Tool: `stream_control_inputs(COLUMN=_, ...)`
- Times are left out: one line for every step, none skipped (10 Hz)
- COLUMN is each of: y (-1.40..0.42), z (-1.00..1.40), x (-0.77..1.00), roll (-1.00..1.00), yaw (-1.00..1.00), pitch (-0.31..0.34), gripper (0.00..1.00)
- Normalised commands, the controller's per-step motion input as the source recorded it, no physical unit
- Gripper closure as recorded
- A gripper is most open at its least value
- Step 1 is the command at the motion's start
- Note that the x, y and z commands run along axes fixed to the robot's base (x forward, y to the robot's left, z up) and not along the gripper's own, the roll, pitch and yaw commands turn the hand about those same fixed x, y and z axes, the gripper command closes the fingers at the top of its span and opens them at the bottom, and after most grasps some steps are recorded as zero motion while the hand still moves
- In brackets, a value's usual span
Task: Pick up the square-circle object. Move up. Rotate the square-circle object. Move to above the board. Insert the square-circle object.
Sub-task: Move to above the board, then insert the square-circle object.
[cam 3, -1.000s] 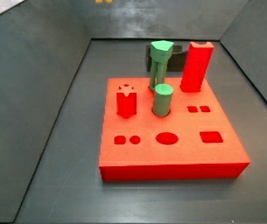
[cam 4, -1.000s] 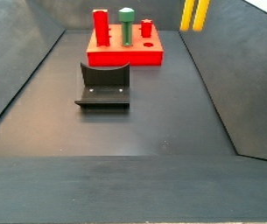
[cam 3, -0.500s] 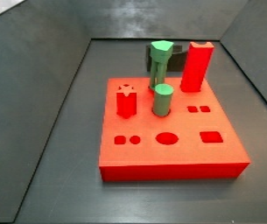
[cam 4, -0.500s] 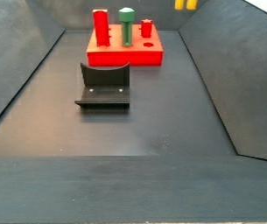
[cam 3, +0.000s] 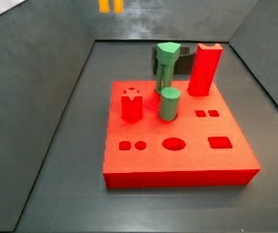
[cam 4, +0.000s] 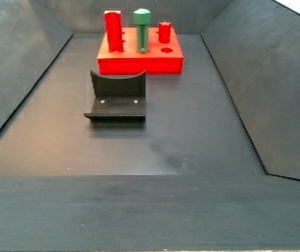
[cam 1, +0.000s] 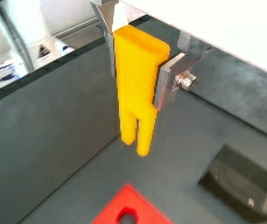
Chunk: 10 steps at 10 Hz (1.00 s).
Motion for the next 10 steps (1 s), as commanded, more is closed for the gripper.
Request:
stream_control_inputs(y=-1.00, z=0.02, x=0.31, roll=0.01, yaw=0.01, pitch=0.129, gripper=1.00)
stream_control_inputs(y=-1.00, z=0.03, x=0.33, roll=0.00, yaw=0.01, pitch=0.134, gripper=1.00)
stream_control_inputs(y=-1.00, z=0.04, x=0.34, roll=0.01, yaw=0.01, pitch=0.140, gripper=1.00)
stream_control_inputs(y=-0.64, z=0.04, x=0.25, roll=0.03, yaw=0.01, pitch=0.142, gripper=1.00)
stream_control_inputs(y=-0.39, z=0.03, x=0.19, roll=0.04, yaw=0.01, pitch=0.135, gripper=1.00)
stream_control_inputs(y=-0.24, z=0.02, x=0.13, roll=0.05, yaw=0.01, pitch=0.112, gripper=1.00)
stream_control_inputs(y=-0.81, z=-0.07, x=-0.07, roll=-0.09, yaw=0.00, pitch=0.000, gripper=1.00)
stream_control_inputs(y=-0.85, z=-0.10, x=-0.11, roll=-0.08, yaw=0.00, pitch=0.000, gripper=1.00)
stream_control_inputs(y=-0.90, z=-0.17, x=-0.04, roll=-0.05, yaw=0.00, pitch=0.000, gripper=1.00)
stream_control_inputs(y=-0.83, z=-0.27, x=0.00, roll=-0.02, yaw=0.00, pitch=0.000, gripper=1.00)
